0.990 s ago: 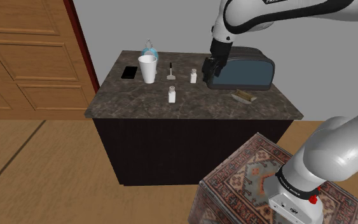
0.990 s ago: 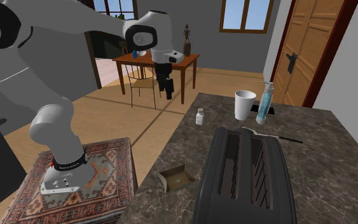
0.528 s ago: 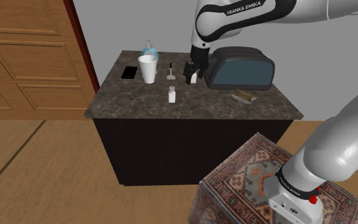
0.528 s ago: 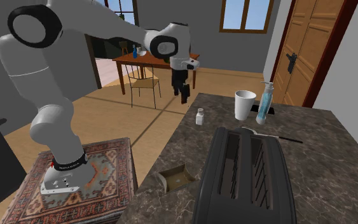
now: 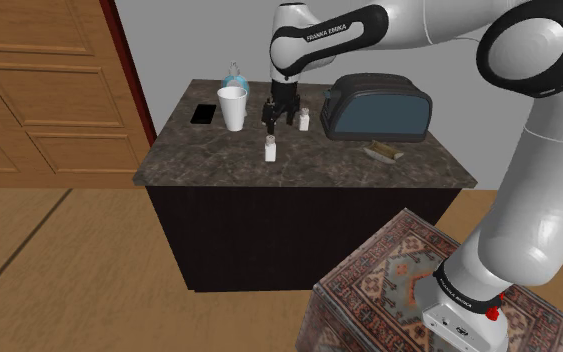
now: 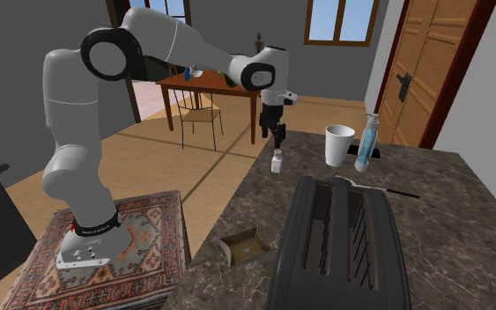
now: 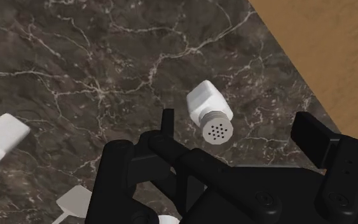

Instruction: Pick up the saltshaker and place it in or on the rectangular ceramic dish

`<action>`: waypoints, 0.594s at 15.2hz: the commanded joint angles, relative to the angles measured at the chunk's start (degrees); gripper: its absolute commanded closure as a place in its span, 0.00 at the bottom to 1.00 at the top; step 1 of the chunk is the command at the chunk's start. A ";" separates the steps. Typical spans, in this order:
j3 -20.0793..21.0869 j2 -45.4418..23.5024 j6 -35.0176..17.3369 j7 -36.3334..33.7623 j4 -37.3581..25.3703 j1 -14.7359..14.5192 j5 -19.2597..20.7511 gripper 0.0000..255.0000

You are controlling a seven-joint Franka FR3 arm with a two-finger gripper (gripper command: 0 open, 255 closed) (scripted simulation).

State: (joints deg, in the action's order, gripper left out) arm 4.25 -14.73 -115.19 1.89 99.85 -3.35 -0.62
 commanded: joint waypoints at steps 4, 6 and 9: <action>-0.04 -7.12 -0.61 -0.71 -6.07 -0.62 0.93 0.00; -0.05 -7.62 -1.95 -0.73 -5.23 -0.64 0.97 0.00; -0.07 -8.43 -3.92 -0.77 -4.06 -0.68 1.03 0.00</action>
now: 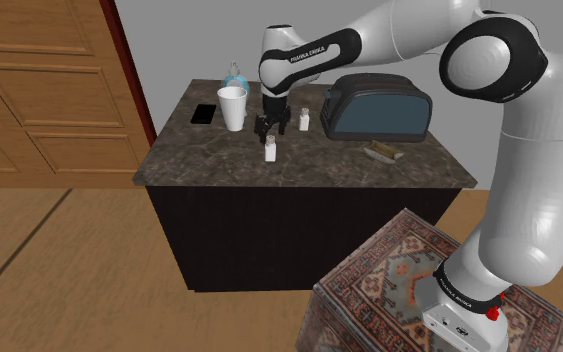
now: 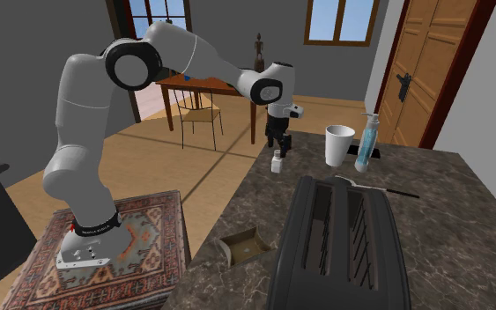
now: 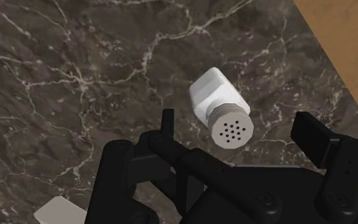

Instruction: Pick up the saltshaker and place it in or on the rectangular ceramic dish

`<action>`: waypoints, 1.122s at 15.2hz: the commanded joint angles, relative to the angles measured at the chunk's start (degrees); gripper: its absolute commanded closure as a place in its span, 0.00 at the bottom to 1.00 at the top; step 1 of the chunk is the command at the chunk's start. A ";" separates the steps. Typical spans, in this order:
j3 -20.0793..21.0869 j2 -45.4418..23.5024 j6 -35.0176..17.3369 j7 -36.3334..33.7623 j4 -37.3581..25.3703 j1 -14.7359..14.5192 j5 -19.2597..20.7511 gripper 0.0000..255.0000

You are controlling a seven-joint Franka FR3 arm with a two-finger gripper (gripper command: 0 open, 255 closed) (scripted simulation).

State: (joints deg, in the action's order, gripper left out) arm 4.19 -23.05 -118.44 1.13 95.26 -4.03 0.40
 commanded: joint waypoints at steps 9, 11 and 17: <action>-0.01 -0.29 -1.03 -0.01 0.71 -0.01 0.02 1.00; -0.01 -0.29 -1.03 -0.01 0.71 -0.01 0.02 1.00; -0.01 -0.30 -1.03 -0.01 0.70 -0.01 0.02 1.00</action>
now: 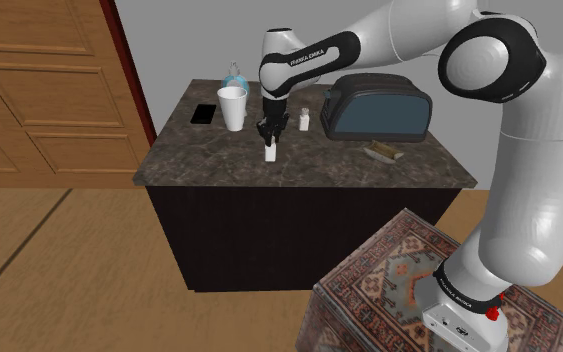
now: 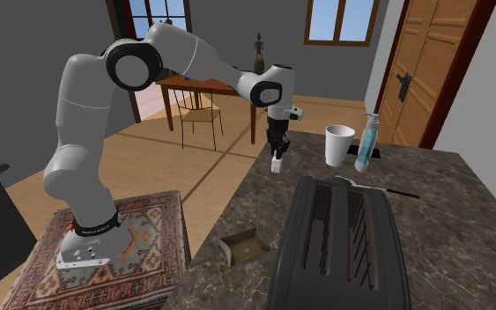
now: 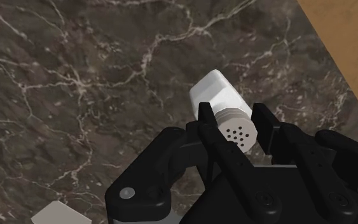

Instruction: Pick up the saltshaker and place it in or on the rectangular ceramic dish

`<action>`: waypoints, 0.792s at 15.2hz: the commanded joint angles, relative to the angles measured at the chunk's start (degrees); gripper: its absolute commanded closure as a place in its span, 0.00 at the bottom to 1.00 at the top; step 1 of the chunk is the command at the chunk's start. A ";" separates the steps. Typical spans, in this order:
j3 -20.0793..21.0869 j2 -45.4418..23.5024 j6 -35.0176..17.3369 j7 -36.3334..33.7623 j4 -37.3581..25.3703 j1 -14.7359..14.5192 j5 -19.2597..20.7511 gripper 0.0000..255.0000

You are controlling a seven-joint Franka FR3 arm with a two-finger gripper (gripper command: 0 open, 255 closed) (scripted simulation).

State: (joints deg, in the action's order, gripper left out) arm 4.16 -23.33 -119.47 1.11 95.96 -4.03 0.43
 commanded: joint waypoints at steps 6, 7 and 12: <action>0.06 1.32 3.30 0.01 -1.96 0.02 -0.10 1.00; 0.07 1.56 3.97 0.01 -2.39 0.02 -0.12 1.00; 0.10 2.57 7.40 0.00 -4.81 0.03 -0.19 1.00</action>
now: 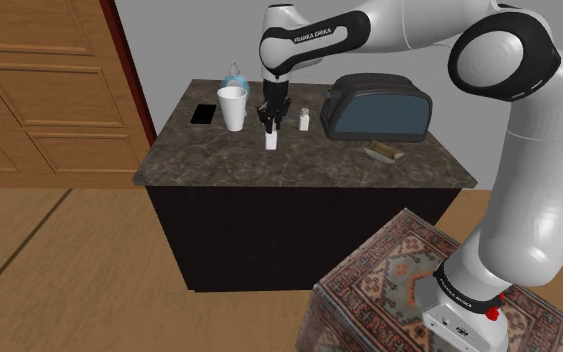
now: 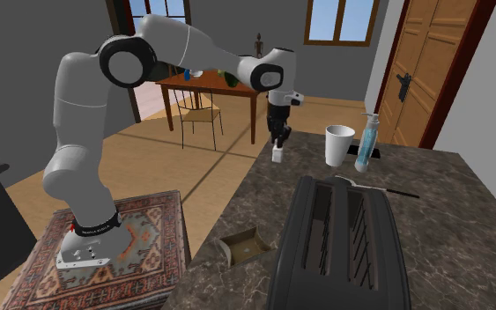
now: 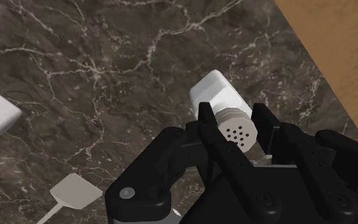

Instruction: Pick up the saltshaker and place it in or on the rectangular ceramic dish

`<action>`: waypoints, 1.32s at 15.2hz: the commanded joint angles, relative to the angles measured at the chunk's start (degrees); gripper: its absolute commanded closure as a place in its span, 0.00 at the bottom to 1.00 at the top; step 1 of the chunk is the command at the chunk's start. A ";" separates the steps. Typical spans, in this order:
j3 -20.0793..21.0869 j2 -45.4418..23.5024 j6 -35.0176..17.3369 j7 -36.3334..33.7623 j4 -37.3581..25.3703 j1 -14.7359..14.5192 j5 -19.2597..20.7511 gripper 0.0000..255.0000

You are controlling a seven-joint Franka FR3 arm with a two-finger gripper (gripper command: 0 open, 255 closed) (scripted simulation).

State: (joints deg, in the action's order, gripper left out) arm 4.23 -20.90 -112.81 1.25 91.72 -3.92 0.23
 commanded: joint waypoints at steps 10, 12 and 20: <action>0.09 1.27 7.95 -0.19 -6.66 -0.11 -0.06 1.00; 0.10 1.34 9.45 -0.21 -8.10 -0.13 -0.07 1.00; -2.32 12.54 6.55 7.06 6.12 4.61 -1.30 1.00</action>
State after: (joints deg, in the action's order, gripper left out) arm 2.33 -10.32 -105.89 7.06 95.49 -0.04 -0.89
